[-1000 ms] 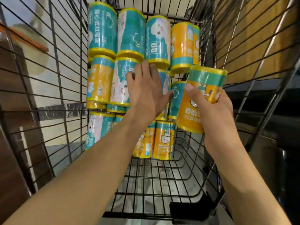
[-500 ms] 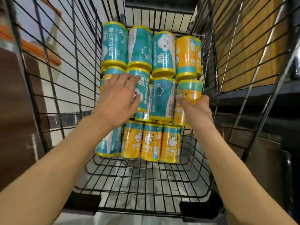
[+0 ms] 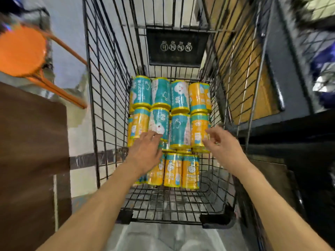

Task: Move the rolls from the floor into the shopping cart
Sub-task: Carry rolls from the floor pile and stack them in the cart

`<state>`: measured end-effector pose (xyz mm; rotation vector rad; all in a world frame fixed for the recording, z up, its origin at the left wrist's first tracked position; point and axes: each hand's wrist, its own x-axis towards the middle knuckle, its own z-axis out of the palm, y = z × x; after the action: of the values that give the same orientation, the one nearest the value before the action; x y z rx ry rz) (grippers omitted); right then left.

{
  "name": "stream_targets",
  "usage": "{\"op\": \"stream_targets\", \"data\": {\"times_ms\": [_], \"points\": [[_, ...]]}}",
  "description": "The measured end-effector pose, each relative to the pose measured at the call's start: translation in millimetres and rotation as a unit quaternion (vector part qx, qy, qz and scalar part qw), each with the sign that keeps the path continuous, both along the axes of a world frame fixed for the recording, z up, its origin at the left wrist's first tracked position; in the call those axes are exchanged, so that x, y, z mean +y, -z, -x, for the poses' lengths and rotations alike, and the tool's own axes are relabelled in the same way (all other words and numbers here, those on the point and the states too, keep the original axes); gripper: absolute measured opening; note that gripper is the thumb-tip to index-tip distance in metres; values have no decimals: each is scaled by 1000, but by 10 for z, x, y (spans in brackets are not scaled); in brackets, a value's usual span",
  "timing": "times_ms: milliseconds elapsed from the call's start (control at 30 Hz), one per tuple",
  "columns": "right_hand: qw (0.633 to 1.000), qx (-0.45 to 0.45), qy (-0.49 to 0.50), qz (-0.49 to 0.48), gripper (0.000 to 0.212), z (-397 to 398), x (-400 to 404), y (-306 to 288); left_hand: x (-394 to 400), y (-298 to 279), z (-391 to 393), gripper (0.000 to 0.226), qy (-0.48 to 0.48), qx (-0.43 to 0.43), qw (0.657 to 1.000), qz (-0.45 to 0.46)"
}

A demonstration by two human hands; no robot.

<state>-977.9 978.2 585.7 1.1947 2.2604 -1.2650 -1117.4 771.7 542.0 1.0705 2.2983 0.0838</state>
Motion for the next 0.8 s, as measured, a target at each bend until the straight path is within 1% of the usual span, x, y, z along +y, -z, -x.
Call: {"op": "stream_targets", "data": {"times_ms": [33,100,167,300,433,600,800], "points": [[1000,14,8,-5,32,-91,9,-214,-46,-122,-88,55,-8,-16,1000,10],[1000,2,3,-28,30,-253,-51,-616,-105,-364,-209,57,3,-39,999,18],[998,-6,-26,-53,32,-348,-186,-925,-84,-636,-223,58,17,-40,999,-11],[989,-14,-50,-138,34,-359,-451,-1472,111,-1277,-124,57,83,-14,993,-86],[970,-43,-59,-232,31,-449,-749,-1941,219,-1889,-82,52,185,41,977,-101],[945,-85,-10,-315,35,-921,-1082,-2339,303,-2477,-306,50,295,91,943,-125],[922,-136,110,-346,41,-1951,-1422,-2667,562,-2852,-1035,50,411,109,892,-151]]}}
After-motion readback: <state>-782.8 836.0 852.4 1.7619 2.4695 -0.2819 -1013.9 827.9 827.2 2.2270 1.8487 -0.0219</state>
